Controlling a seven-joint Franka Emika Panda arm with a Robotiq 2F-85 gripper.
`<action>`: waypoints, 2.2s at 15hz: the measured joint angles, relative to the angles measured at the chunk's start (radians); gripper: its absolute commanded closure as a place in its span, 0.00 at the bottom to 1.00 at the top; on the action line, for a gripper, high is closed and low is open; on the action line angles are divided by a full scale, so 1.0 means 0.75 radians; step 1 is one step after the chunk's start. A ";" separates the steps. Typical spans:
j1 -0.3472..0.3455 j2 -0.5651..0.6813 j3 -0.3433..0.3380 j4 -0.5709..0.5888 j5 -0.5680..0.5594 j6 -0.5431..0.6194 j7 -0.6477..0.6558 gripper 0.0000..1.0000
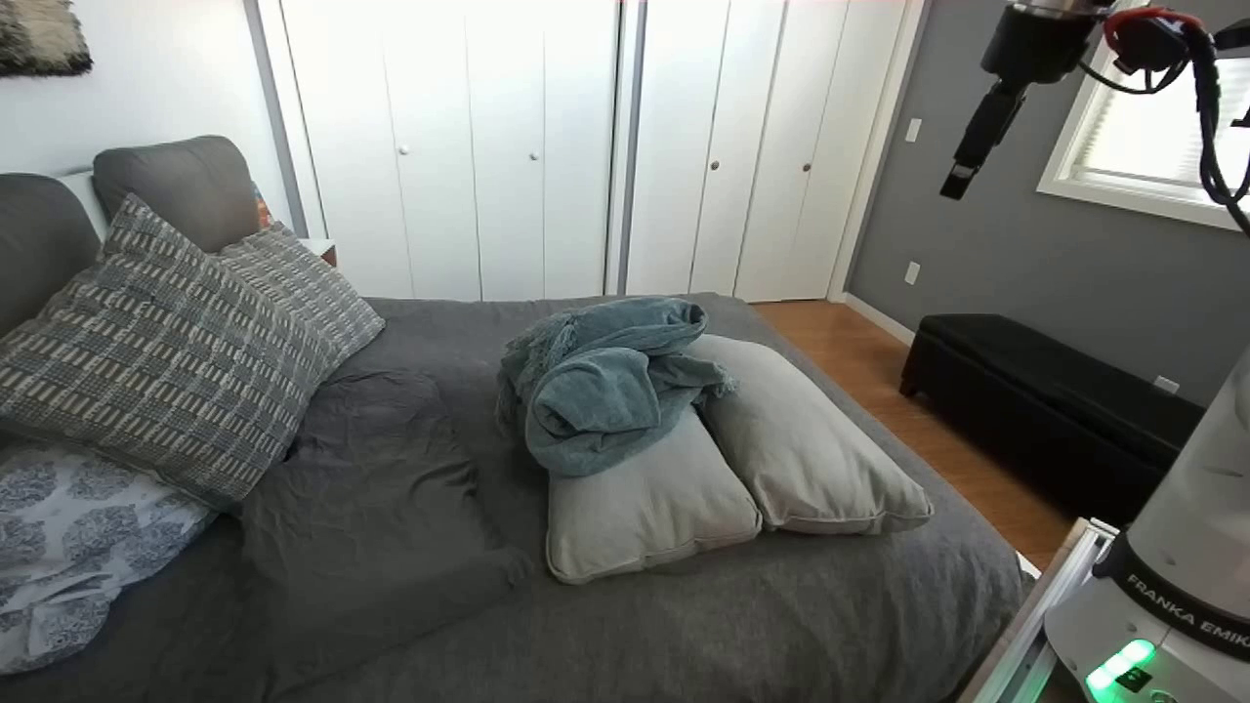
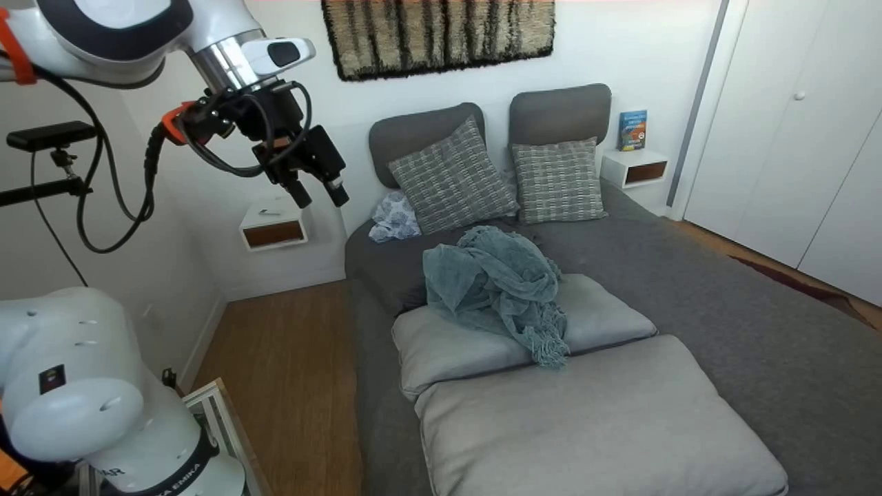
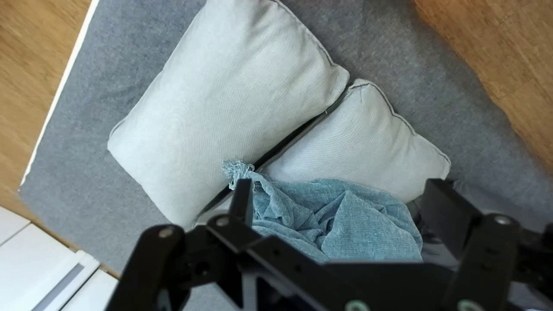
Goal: Move the blanket to the right
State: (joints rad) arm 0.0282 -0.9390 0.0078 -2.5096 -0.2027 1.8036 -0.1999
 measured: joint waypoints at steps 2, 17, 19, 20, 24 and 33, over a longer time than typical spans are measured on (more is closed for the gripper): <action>0.020 0.046 -0.028 0.010 -0.027 0.048 -0.082 0.00; 0.071 0.709 -0.361 0.062 0.028 0.804 -0.585 0.00; 0.072 0.817 -0.384 0.072 0.120 0.883 -0.657 0.00; 0.072 0.872 -0.396 0.076 0.171 0.922 -0.700 0.00; 0.071 1.074 -0.417 0.099 0.421 1.077 -0.960 0.00; 0.070 1.345 -0.395 0.203 0.815 1.225 -1.441 0.00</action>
State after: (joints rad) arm 0.0805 0.0699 -0.2886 -2.3575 0.4088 2.7223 -1.2806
